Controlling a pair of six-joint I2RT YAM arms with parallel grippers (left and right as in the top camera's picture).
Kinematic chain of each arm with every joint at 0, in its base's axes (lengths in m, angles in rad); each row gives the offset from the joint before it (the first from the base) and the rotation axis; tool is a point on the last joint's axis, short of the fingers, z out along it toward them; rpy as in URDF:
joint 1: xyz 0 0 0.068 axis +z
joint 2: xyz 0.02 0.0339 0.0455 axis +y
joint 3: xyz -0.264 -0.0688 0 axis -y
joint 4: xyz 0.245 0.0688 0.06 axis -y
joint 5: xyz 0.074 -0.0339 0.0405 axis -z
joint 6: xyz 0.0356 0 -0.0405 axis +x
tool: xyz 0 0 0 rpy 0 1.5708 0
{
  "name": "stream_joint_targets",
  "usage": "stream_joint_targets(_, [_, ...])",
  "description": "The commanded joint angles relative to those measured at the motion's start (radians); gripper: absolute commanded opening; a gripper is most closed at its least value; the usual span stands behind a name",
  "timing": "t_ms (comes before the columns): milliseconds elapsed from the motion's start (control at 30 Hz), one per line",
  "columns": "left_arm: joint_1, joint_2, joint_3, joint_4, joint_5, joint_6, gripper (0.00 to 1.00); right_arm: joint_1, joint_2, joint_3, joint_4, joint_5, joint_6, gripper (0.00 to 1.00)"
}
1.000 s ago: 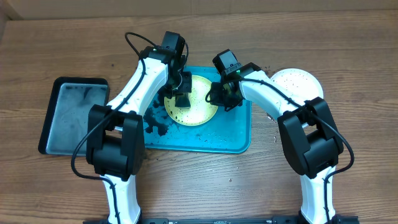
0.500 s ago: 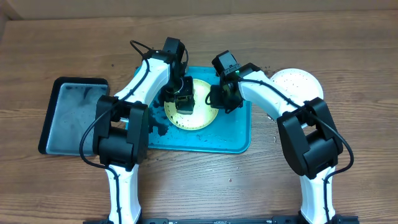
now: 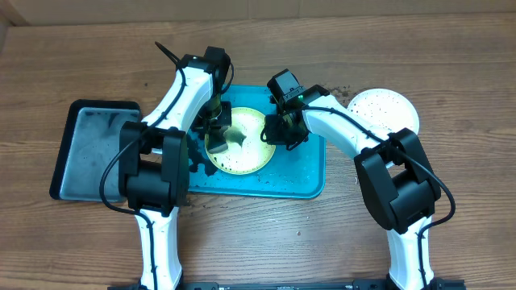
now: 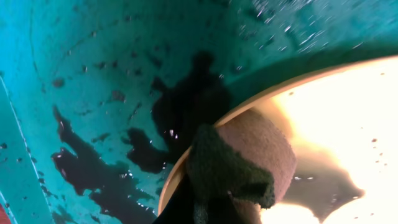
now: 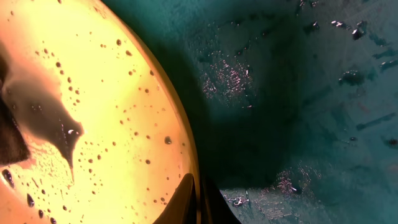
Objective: Clean dirty plates on tray and stack at the side
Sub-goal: 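Scrub the yellow plate with the sponge in the left gripper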
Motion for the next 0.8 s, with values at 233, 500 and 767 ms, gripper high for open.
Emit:
stream_joint_targets(233, [-0.053, 0.033, 0.039, 0.128, 0.379, -0.039, 0.04, 0.002, 0.006, -0.001, -0.011, 0.018, -0.022, 0.04])
stream_joint_targets(500, [-0.134, 0.039, 0.033, 0.165, 0.255, -0.063, 0.04, 0.002, 0.006, -0.001, -0.014, 0.018, -0.022, 0.04])
stream_joint_targets(767, [-0.079, 0.039, 0.033, -0.010, -0.063, -0.063, 0.04, 0.002, 0.006, -0.001, -0.013, 0.018, -0.022, 0.04])
